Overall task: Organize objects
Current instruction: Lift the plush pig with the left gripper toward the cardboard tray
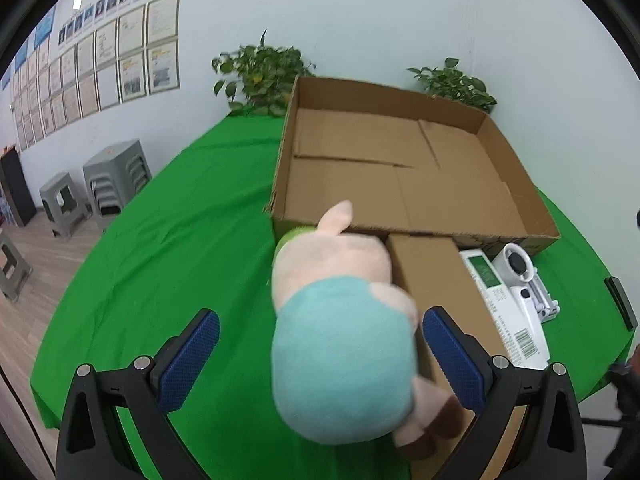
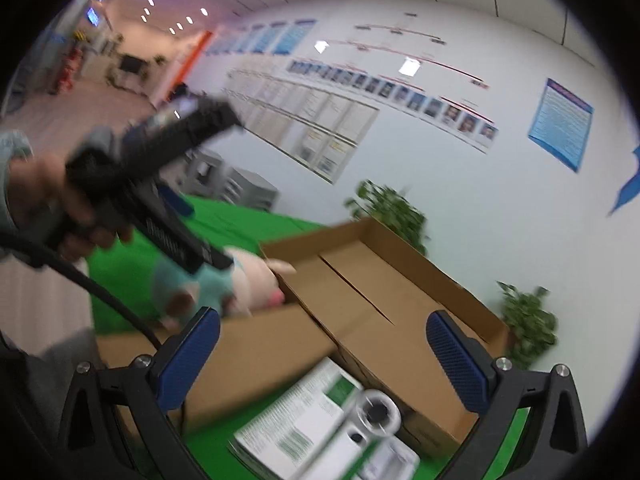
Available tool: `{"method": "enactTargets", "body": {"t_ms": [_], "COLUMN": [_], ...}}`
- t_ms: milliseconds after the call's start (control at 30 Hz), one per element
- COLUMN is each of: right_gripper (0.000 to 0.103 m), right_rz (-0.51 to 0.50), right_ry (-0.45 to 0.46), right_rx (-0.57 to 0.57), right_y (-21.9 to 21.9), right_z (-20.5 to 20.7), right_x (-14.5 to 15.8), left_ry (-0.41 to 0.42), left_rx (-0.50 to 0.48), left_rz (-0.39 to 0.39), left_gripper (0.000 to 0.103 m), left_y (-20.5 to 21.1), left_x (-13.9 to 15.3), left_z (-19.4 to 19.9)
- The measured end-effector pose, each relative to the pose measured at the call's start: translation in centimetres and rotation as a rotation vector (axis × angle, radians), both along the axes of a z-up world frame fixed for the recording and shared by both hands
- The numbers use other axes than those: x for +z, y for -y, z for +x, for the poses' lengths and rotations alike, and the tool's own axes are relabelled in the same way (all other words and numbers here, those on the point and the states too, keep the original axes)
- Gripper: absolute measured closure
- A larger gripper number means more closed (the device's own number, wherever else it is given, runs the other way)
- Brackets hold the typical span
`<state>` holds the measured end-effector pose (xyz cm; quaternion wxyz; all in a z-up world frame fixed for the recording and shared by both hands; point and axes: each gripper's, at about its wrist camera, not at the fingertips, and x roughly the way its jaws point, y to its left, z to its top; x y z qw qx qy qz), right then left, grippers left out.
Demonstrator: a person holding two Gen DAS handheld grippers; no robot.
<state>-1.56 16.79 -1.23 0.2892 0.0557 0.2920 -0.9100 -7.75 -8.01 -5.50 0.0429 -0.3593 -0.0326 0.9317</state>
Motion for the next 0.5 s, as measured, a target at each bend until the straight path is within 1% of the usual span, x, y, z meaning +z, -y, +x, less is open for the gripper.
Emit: {"method": "enactTargets", "body": {"t_ms": [33,100,133,200,267,300,333,367,433,467,500], "right_gripper": [0.0,0.0,0.0,0.0,0.0,0.0,0.0,0.0,0.0,0.0,0.0], "right_rz": [-0.039,-0.108,-0.145,-0.203,-0.263,-0.297,-0.327,-0.343,-0.36,-0.361,-0.359], "right_ry": [0.028,0.087,0.125,0.197,0.265,0.31,0.357,0.394,0.474,0.513,0.557], "right_rx": [0.046,0.127,0.167,0.235,0.285,0.311,0.334,0.346,0.352,0.348,0.339], "right_y": [0.4,1.1,1.5,2.4,3.1,3.5,4.1,4.7,6.0,6.5,7.0], "right_z": [-0.4,-1.0,-1.5,-2.6,-3.8,-4.4,-5.2,-6.0,-7.6,-8.4,-9.3], "right_x": [0.7,1.6,2.0,2.6,2.7,2.8,2.6,2.4,1.6,1.2,0.6], "left_ry": [0.03,0.064,0.081,0.107,0.126,0.132,0.136,0.131,0.12,0.118,0.116], "left_rx": [-0.001,-0.021,-0.043,-0.076,-0.124,-0.142,-0.16,-0.168,-0.193,-0.197,-0.201], "left_rz": [0.03,0.093,0.153,0.23,0.3,0.321,0.333,0.323,0.304,0.305,0.307], "left_gripper": [0.001,0.001,0.001,0.004,0.016,0.019,0.021,0.023,0.028,0.031,0.033], "left_y": [0.6,1.3,1.9,2.6,3.4,3.5,3.7,3.7,3.9,4.1,4.3], "left_x": [-0.8,-1.9,-2.6,-3.4,-4.1,-4.3,-4.5,-4.6,-4.7,-4.7,-4.7], "left_z": [-0.2,-0.4,-0.6,-0.9,-1.0,-0.9,-0.7,-0.5,0.1,0.4,0.7]}}
